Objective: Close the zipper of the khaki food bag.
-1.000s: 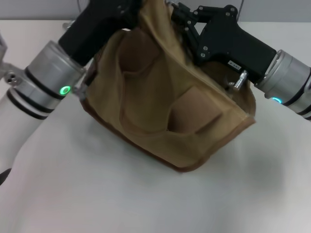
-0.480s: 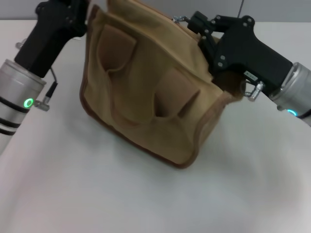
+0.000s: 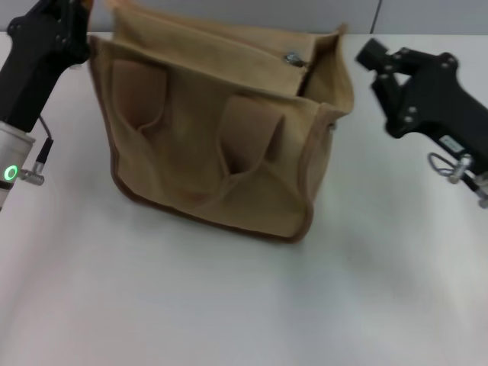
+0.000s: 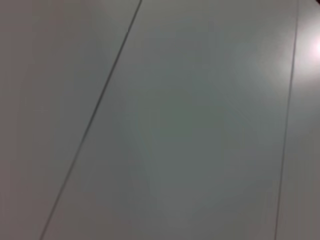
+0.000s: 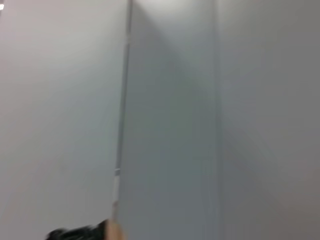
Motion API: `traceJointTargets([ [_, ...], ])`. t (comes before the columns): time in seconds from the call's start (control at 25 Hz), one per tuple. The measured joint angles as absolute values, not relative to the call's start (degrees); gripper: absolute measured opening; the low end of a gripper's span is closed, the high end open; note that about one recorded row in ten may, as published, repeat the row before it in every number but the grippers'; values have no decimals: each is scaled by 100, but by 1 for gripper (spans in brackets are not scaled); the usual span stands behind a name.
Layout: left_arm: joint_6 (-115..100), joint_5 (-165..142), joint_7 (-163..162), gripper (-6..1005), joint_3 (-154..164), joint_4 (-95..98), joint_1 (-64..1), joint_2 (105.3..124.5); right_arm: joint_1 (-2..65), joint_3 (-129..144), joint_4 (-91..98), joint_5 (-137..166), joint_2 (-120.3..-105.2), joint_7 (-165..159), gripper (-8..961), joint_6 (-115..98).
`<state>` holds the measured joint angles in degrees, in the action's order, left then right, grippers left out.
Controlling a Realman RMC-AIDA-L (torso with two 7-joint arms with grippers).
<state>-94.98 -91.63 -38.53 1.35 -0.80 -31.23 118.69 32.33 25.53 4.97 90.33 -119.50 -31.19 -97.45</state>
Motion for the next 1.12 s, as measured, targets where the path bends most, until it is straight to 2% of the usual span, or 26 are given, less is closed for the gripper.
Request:
traceJointTargets([
  [0.4,-9706,-9207,-3857,21,263,-19,-2813,11864,2788,2008,497,9060,-11944,-3549,0,-10109],
  [0.52,-9999,-9218,-3862,54,686,239,-2678,11864,2702,2017,453,9085,-11957,-3583,6,-10085],
  [0.64,-10034,-9220,-3894,88,813,331,-2624,11857,2675,2021,424,9093,-11963,-3583,111,-10088],
  [0.92,-10275,-9208,-3929,364,1358,1270,-2259,11847,2651,2025,297,9227,-11959,-3586,367,-10097],
  [1.12,-10411,-9206,-3972,521,1401,1690,-1970,11832,2585,2024,240,9267,-11965,-3590,363,-10146],
])
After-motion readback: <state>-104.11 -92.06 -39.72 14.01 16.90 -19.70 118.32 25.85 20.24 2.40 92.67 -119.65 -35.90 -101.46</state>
